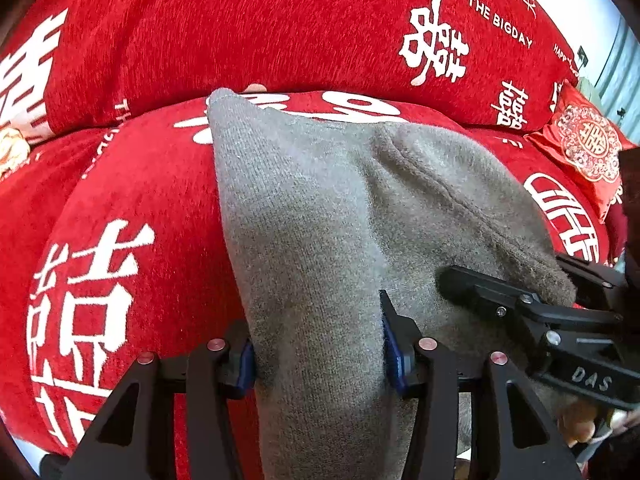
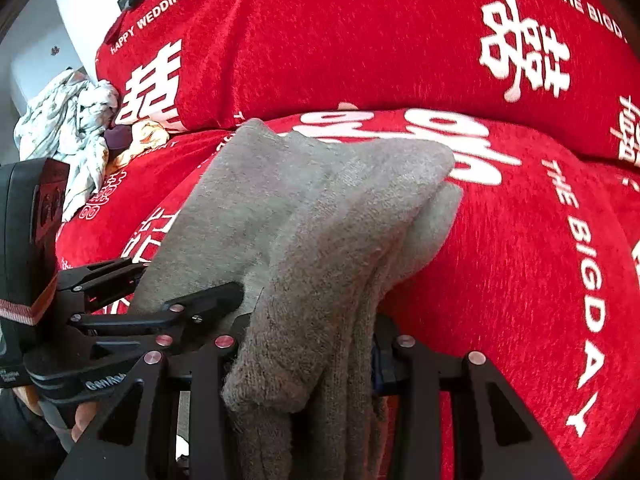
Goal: Fold small clothes
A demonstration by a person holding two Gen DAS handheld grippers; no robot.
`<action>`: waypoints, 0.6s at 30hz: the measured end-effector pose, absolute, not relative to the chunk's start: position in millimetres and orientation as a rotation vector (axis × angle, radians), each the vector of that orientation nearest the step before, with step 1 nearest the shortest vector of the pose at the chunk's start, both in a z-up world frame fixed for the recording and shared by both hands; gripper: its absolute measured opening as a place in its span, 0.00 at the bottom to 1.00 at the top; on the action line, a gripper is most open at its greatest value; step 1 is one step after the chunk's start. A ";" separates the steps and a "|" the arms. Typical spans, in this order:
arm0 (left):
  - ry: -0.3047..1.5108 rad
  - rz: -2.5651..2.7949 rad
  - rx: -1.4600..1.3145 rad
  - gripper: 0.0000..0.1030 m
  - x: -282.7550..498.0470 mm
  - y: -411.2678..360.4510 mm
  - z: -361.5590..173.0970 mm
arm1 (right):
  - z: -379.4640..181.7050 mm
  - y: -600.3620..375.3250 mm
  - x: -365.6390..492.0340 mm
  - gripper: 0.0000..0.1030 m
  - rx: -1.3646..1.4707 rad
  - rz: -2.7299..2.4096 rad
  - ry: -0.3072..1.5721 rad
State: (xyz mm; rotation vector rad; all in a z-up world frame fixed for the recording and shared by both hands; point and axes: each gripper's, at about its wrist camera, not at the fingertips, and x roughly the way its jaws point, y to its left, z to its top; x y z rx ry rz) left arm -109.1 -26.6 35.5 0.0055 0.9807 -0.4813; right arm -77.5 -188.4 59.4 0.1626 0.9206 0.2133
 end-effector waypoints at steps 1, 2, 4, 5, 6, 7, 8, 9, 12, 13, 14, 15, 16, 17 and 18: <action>0.979 -0.488 0.000 0.53 -109.1 -25.1 34.7 | 56.7 -191.4 -77.7 0.42 0.176 0.218 0.923; 0.977 -0.493 -0.003 0.54 -109.3 -24.4 33.7 | 53.9 -194.7 -77.8 0.42 0.191 0.224 0.924; 0.971 -0.499 -0.015 0.56 -109.9 -22.2 31.6 | 48.0 -201.9 -77.2 0.44 0.229 0.239 0.928; 0.968 -0.503 -0.025 0.57 -109.9 -21.4 30.7 | 44.3 -206.9 -76.6 0.45 0.257 0.250 0.930; 0.965 -0.504 -0.031 0.61 -110.1 -20.5 29.6 | 39.7 -213.4 -75.7 0.47 0.296 0.262 0.932; 0.963 -0.505 -0.036 0.64 -110.0 -19.8 28.4 | 35.0 -219.8 -74.9 0.49 0.336 0.275 0.936; 0.962 -0.506 -0.042 0.65 -109.9 -19.1 27.2 | 29.8 -226.4 -74.4 0.50 0.380 0.288 0.938; 0.959 -0.509 -0.048 0.69 -110.4 -18.0 26.2 | 24.9 -232.7 -74.5 0.52 0.422 0.300 0.937; 0.951 -0.464 -0.037 0.93 -109.7 -13.2 21.0 | 15.1 -242.1 -75.8 0.54 0.493 0.337 0.925; 0.951 -0.460 -0.043 0.95 -109.3 -11.1 19.2 | 14.0 -243.2 -76.4 0.55 0.498 0.347 0.918; 0.957 -0.470 -0.060 0.95 -108.8 -8.0 16.7 | 14.0 -242.8 -76.3 0.55 0.494 0.352 0.915; 0.965 -0.476 -0.073 0.95 -108.5 -5.1 14.7 | 14.4 -241.5 -76.4 0.56 0.482 0.355 0.914; 0.972 -0.477 -0.088 0.95 -108.5 -2.7 14.0 | 15.4 -240.5 -76.2 0.58 0.472 0.354 0.915; 0.974 -0.476 -0.088 0.95 -108.7 -1.6 14.0 | 16.8 -239.0 -76.2 0.59 0.461 0.349 0.918; 0.973 -0.470 -0.082 0.95 -110.0 -1.2 15.2 | 19.3 -237.7 -77.3 0.61 0.449 0.332 0.922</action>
